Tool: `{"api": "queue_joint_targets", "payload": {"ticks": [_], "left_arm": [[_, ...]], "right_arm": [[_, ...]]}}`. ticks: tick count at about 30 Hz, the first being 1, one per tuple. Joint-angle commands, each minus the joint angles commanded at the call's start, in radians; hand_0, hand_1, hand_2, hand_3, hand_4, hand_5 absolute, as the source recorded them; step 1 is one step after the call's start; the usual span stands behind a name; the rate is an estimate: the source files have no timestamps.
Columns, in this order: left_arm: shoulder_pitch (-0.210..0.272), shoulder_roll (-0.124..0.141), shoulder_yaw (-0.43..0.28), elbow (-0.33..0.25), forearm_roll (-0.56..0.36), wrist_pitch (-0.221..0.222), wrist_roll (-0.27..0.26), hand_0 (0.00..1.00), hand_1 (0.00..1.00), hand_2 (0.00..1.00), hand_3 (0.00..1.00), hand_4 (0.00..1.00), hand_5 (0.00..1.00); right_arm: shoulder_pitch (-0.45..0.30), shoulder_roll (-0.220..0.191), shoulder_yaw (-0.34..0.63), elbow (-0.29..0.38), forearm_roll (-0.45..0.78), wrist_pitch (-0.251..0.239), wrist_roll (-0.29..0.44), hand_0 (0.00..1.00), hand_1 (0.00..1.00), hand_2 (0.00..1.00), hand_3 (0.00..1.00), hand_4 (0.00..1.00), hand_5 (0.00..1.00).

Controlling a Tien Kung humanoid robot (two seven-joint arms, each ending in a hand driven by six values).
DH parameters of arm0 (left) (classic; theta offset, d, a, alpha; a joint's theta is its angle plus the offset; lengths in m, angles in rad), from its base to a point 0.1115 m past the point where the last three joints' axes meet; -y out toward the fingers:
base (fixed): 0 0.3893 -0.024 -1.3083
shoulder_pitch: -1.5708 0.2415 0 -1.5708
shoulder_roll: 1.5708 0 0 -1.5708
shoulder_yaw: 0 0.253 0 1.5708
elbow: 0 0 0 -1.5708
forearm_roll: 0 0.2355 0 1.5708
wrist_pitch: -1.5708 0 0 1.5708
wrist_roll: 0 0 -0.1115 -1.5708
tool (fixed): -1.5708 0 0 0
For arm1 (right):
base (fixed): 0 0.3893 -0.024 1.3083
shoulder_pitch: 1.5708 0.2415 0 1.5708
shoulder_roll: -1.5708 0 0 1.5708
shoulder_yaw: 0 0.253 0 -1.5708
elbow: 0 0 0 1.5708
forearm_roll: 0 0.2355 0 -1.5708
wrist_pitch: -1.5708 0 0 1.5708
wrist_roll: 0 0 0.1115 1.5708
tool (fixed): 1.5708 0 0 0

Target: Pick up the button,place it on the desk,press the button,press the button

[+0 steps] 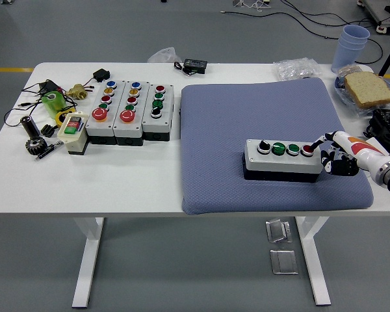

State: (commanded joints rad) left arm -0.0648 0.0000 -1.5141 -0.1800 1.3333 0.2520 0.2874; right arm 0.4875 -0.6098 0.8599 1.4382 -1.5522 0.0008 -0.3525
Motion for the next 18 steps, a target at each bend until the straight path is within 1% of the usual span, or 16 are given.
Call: {"api": "queue_joint_targets", "payload": {"ticks": [13, 17, 18], "left_arm": [[0.001, 0.0, 0.007, 0.0, -0.001, -0.003, -0.001, 0.53, 0.421, 0.417, 0.43, 0.249, 0.502], [-0.002, 0.0, 0.006, 0.0, -0.008, -0.001, -0.003, 0.53, 0.421, 0.417, 0.43, 0.249, 0.502], [-0.003, 0.0, 0.004, 0.0, -0.006, -0.001, -0.003, 0.531, 0.421, 0.417, 0.431, 0.249, 0.502]], "right_arm": [[0.0, -0.006, -0.028, 0.015, -0.015, 0.012, -0.014, 0.164, 0.002, 0.19, 0.657, 0.256, 0.002], [0.0, -0.003, 0.001, 0.025, -0.03, 0.006, -0.012, 0.164, 0.002, 0.19, 0.657, 0.256, 0.002], [-0.002, -0.003, 0.018, 0.036, -0.037, 0.001, -0.011, 0.163, 0.002, 0.19, 0.658, 0.255, 0.002]]}}
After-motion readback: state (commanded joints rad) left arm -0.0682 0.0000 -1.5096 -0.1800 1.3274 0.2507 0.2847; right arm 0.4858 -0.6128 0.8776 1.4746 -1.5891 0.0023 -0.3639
